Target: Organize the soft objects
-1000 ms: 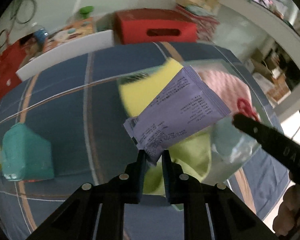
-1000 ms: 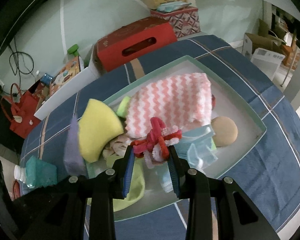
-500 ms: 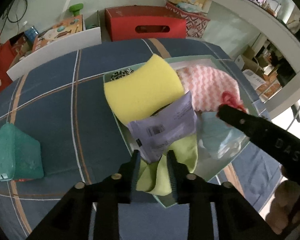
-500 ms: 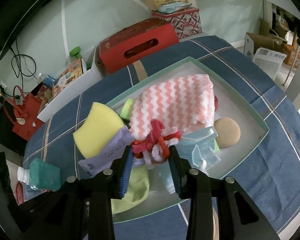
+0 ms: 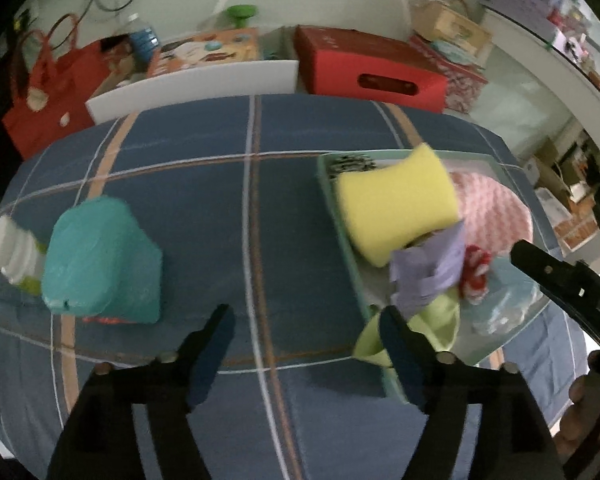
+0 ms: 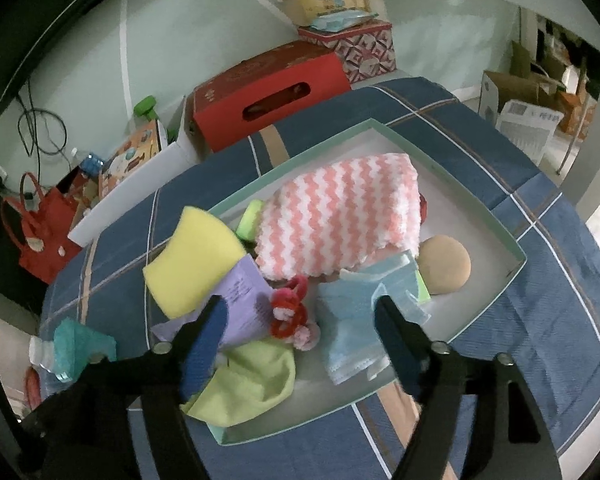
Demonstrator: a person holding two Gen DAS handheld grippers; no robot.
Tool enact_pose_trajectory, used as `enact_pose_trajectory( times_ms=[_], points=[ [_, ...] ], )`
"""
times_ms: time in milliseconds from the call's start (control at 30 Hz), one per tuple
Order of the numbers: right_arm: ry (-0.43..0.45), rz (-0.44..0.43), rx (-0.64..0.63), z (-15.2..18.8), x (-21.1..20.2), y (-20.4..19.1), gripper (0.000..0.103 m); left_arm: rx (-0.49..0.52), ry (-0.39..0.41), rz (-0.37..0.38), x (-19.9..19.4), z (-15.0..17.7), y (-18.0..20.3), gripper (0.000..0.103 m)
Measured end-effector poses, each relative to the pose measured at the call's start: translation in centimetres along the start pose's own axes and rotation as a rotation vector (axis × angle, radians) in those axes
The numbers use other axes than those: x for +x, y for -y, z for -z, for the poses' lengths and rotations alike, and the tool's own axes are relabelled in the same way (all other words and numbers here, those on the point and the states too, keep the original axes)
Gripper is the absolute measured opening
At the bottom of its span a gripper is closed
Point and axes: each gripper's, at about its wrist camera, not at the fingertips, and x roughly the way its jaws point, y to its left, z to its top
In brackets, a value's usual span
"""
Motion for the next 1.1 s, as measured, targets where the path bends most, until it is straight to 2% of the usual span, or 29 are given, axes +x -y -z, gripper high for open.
enact_pose_trajectory(
  times_ms=[33, 100, 133, 400, 567, 900, 1100],
  points=[
    [0.002, 0.01, -0.013, 0.2, -0.1, -0.3, 0.086, -0.014, 0.003, -0.008, -0.1, 0.2, -0.5, 0.088],
    [-0.001, 0.025, -0.042, 0.6, -0.2, -1.0, 0.086, -0.034, 0.013, -0.032, -0.4, 0.5, -1.3, 0.102],
    [-0.001, 0.031, -0.062, 0.9, -0.3, -1.4, 0.086, -0.043, 0.017, -0.043, -0.5, 0.7, -1.6, 0.103],
    [-0.016, 0.076, -0.171, 3.0, -0.5, -3.7, 0.086, -0.099, 0.035, -0.079, -1.7, 2.7, -4.4, 0.103],
    [0.014, 0.08, -0.233, 4.9, -1.3, -5.0, 0.086, -0.111, 0.035, -0.101, -2.3, 4.1, -5.7, 0.103],
    [0.022, 0.052, -0.277, 8.6, -1.9, -6.5, 0.086, -0.139, 0.057, -0.124, -4.0, 6.4, -7.9, 0.103],
    [0.001, 0.069, -0.312, 9.9, -1.4, -7.3, 0.086, -0.16, 0.067, -0.163, -4.9, 7.3, -9.0, 0.103]
  ],
)
